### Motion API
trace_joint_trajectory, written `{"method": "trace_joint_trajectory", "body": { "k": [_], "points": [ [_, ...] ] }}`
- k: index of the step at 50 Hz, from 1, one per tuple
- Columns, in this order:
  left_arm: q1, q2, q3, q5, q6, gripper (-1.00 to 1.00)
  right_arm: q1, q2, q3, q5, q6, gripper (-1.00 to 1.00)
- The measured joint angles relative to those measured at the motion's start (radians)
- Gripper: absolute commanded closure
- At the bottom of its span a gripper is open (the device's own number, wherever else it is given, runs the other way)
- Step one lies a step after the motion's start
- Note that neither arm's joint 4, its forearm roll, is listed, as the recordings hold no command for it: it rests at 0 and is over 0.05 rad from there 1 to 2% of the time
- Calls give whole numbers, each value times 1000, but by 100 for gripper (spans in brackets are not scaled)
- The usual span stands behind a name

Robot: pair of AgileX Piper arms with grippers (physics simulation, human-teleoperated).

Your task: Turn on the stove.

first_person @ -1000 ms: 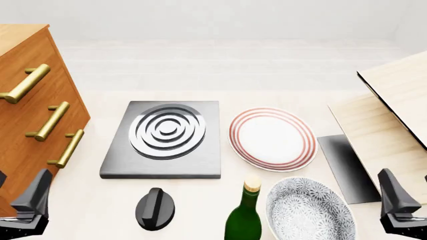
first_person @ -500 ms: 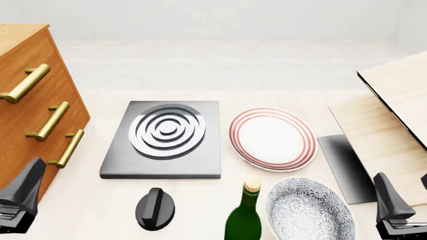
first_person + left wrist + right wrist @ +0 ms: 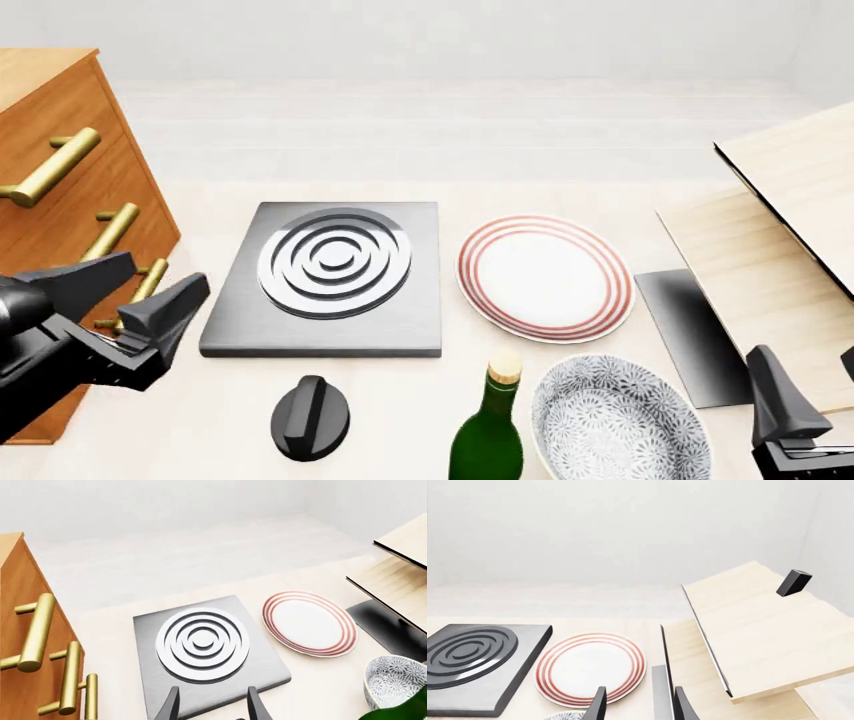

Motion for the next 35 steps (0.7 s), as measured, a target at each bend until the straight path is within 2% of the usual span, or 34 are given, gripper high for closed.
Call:
{"method": "trace_joint_trajectory", "body": {
  "k": [17, 35],
  "points": [
    [-102, 310, -40, -104, 48, -100, -6, -1, 0, -2, 23, -100],
    [-165, 543, -50, -190, 69, -100, -9, 0, 0, 4, 28, -100]
  ]
}}
